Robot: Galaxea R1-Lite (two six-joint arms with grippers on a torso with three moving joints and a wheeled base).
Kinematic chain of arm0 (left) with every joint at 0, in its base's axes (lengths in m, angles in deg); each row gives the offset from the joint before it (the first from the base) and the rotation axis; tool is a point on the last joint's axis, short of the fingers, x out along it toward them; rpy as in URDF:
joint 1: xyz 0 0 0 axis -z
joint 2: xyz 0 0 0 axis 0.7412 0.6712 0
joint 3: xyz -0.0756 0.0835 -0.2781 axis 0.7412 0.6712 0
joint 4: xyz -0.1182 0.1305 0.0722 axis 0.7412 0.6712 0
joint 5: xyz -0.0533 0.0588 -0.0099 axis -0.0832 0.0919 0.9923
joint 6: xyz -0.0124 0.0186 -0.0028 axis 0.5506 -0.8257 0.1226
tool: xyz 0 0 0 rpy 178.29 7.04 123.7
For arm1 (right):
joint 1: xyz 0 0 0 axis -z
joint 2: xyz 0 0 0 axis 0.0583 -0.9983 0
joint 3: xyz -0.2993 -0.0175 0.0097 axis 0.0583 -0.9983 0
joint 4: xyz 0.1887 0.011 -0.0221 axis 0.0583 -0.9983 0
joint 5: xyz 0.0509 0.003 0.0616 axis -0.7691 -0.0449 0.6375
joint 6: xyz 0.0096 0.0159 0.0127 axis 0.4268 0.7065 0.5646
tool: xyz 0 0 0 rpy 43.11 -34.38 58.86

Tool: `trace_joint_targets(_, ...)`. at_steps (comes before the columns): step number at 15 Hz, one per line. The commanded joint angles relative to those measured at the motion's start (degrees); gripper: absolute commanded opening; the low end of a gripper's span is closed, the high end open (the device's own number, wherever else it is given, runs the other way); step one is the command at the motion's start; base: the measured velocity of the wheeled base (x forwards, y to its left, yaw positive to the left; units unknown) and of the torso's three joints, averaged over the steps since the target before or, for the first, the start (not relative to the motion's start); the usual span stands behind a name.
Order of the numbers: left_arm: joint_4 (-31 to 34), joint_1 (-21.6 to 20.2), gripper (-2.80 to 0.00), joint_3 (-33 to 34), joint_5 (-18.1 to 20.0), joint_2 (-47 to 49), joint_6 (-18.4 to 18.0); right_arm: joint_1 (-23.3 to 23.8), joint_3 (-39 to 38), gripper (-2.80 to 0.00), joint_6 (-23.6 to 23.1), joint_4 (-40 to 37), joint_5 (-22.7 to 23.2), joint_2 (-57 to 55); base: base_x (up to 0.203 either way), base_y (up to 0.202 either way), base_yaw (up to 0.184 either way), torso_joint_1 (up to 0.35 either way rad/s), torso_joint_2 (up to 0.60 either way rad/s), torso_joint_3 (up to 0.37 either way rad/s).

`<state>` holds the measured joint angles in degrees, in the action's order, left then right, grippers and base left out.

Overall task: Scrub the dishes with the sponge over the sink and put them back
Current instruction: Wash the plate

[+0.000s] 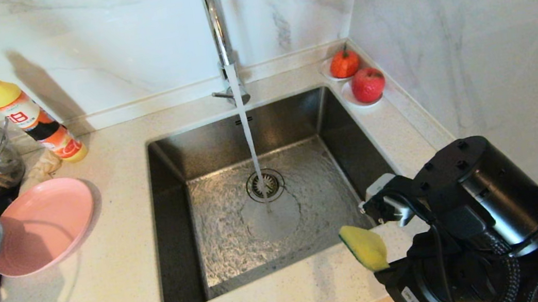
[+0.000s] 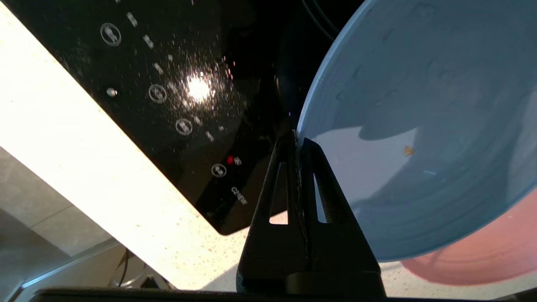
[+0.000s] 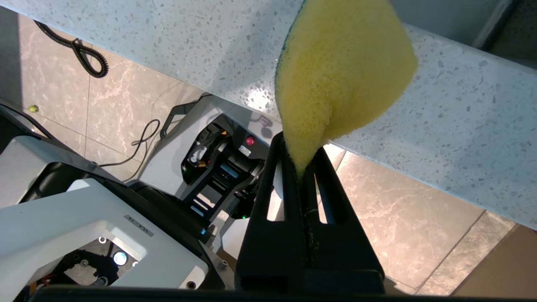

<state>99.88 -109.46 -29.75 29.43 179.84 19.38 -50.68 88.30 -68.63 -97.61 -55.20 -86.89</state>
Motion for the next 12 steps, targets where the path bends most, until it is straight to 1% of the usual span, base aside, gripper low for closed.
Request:
trace_joint_targets(1, 0.3, -0.5, -2.8, -0.6, 0.2, 0.7, 0.2, 0.0, -0.2, -2.8, 0.1, -0.1, -0.1, 0.0, 0.0, 0.0, 0.0, 0.0, 0.0, 0.0)
trace_joint_targets(7, 0.3, -1.7, -2.8, -0.8, 0.2, 1.8, 0.2, 0.0, -0.4, -2.8, 0.1, 0.0, -0.1, 0.1, 0.0, 0.0, 0.0, 0.0, 0.0, 0.0)
trace_joint_targets(12, 0.5, -2.0, -2.8, -3.0, 0.3, 3.5, 0.6, 0.0, -0.5, -2.8, 0.1, 0.0, -0.1, 0.2, 0.0, 0.0, 0.0, 0.0, 0.0, 0.0)
